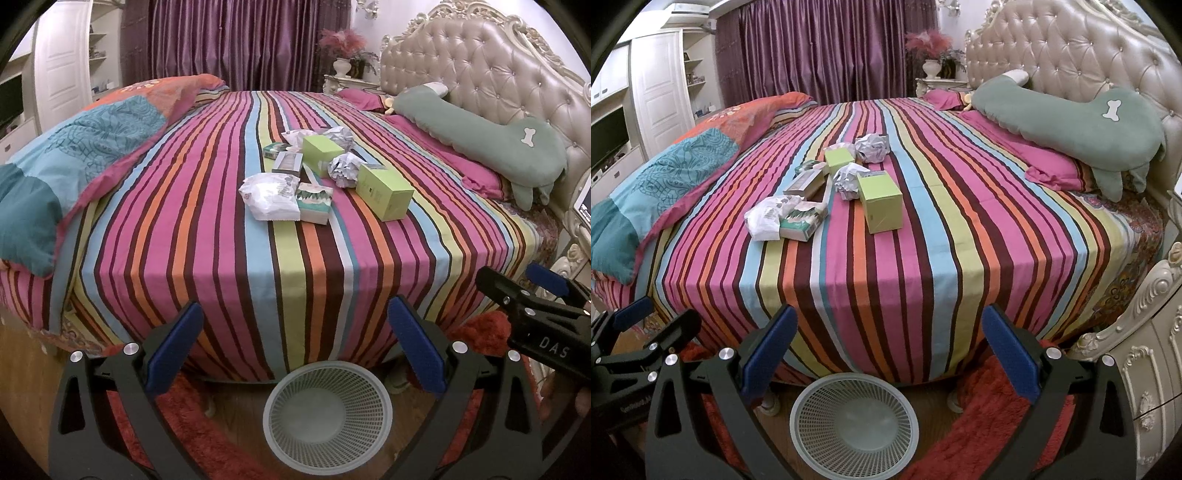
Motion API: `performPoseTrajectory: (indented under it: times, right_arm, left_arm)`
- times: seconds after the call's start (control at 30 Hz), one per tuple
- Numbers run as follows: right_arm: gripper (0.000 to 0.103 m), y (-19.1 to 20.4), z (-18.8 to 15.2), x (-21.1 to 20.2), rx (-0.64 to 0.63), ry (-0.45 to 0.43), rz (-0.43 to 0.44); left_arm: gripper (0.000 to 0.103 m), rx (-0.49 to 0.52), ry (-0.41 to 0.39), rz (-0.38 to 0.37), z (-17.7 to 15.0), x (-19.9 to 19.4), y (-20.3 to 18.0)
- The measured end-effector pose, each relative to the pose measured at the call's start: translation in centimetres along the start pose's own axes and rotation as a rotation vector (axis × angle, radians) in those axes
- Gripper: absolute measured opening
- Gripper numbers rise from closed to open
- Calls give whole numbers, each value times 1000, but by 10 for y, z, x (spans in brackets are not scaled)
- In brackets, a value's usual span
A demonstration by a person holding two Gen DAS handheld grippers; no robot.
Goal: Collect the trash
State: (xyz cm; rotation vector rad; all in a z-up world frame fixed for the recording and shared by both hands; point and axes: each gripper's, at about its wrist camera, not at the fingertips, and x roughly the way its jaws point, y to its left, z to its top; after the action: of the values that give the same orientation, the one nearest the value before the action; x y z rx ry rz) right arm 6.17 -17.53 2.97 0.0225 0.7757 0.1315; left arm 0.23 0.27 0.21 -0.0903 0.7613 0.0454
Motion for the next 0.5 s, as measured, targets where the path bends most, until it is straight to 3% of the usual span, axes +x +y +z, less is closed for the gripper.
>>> performPoseTrajectory:
  times: [0.5]
  right_arm:
    - [95, -6, -2, 10, 6, 25, 4]
  left_arm:
    - [97, -41, 32, -13, -2, 13, 7]
